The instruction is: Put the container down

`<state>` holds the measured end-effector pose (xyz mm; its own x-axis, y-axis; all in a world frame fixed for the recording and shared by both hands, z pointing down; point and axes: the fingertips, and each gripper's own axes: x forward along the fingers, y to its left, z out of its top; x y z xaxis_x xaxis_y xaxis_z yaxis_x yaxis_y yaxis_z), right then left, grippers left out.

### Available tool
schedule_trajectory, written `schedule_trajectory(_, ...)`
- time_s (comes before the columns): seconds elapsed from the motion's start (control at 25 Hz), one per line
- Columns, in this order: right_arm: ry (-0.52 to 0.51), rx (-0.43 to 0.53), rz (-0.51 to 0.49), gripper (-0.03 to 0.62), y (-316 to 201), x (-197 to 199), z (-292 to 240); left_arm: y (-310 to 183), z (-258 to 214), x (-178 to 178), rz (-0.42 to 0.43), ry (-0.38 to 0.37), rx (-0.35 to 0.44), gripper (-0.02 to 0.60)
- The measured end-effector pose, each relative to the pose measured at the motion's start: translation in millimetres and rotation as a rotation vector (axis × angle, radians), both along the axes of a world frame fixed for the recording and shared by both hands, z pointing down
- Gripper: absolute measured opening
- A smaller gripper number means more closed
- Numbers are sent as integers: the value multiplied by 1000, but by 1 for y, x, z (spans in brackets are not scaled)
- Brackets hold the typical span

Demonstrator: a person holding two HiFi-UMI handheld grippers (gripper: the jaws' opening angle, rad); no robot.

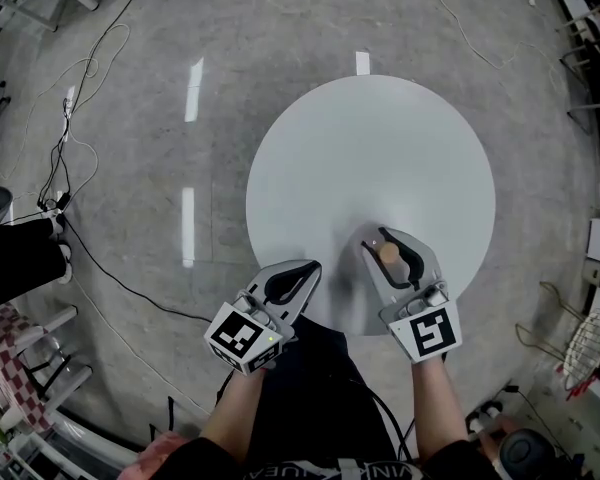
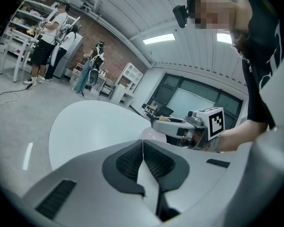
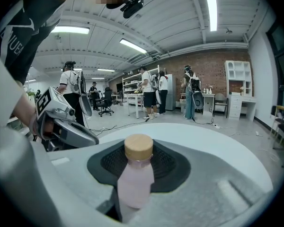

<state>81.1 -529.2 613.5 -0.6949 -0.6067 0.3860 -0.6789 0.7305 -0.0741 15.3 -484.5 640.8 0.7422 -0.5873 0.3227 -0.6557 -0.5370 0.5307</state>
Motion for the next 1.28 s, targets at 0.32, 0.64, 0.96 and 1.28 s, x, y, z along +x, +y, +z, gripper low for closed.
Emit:
schedule_trajectory(0.32, 4, 21, -4, 124, -1, 1, 0, -3, -6, -2, 1, 9, 15, 14)
schedule_trajectory(0.64, 29, 48, -27, 124, 2, 0, 2, -4, -8, -5, -12, 6, 13, 14)
schedule_trajectory(0.96, -10, 17, -18, 126, 3, 1, 1, 5, -6, -7, -22, 12, 13, 14)
schedule_trajectory(1.28, -2, 29, 3, 204, 10, 1, -9, 7, -23, -12, -38, 32, 23, 14)
